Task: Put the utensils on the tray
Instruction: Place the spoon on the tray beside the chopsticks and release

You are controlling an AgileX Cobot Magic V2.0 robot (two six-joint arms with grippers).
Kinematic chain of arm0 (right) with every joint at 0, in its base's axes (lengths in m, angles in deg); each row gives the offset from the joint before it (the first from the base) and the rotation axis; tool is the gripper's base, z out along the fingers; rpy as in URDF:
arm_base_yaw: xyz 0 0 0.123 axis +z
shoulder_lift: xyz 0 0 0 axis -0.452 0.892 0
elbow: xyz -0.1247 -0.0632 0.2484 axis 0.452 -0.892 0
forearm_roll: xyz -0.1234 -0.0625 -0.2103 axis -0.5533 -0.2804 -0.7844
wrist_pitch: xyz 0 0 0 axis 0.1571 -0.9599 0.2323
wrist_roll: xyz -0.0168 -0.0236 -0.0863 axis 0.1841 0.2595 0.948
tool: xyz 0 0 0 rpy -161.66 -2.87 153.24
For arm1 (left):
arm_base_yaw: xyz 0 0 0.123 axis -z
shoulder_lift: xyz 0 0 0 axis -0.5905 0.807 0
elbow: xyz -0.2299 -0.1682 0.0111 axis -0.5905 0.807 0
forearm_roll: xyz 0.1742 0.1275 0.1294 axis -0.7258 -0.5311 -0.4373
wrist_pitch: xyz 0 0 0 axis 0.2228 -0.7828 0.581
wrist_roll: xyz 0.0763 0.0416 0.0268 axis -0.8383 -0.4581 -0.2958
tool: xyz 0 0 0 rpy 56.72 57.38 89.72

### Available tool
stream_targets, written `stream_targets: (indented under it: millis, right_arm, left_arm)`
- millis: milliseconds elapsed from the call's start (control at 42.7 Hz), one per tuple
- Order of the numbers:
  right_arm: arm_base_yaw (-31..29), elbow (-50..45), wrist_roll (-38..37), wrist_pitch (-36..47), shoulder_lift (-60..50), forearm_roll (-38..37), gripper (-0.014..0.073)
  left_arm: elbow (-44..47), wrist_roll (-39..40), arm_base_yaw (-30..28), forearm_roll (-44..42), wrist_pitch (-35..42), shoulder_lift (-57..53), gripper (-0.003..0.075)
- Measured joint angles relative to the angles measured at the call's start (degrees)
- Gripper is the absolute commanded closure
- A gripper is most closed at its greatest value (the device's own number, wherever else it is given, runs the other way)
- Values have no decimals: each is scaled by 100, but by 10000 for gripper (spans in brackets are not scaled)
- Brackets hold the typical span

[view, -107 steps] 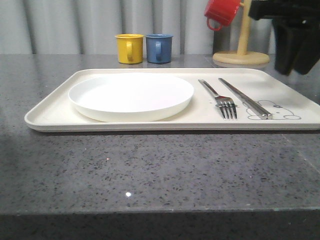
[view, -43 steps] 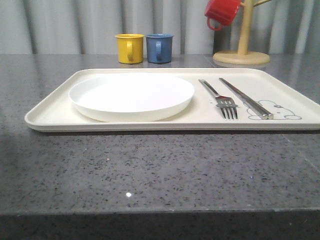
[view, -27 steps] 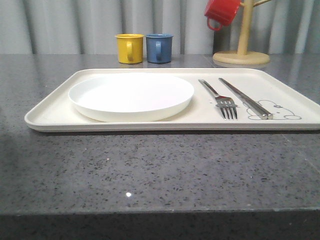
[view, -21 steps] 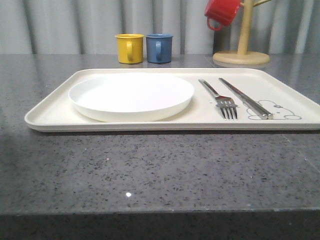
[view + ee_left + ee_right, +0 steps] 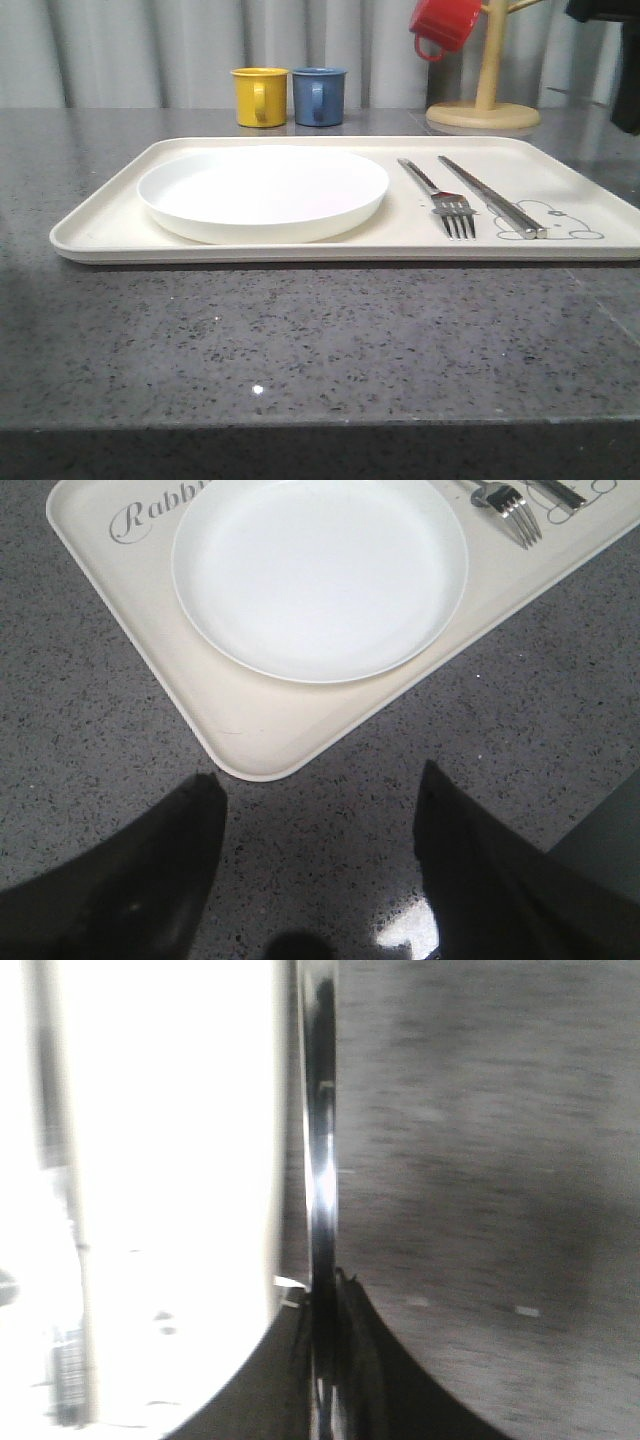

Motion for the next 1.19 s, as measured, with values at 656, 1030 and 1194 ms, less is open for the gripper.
stream_targets:
  millis: [656, 1030, 1194]
  right_arm:
    - [385, 0, -694, 359, 829, 364, 382]
    - [385, 0, -611, 560, 585, 350, 221]
    - [566, -56, -138, 549, -116, 313, 221]
  left_arm:
    - [0, 0, 0, 0, 0, 0, 303]
    - [0, 0, 0, 0, 0, 0, 303]
    - [0, 0, 0, 0, 0, 0, 303]
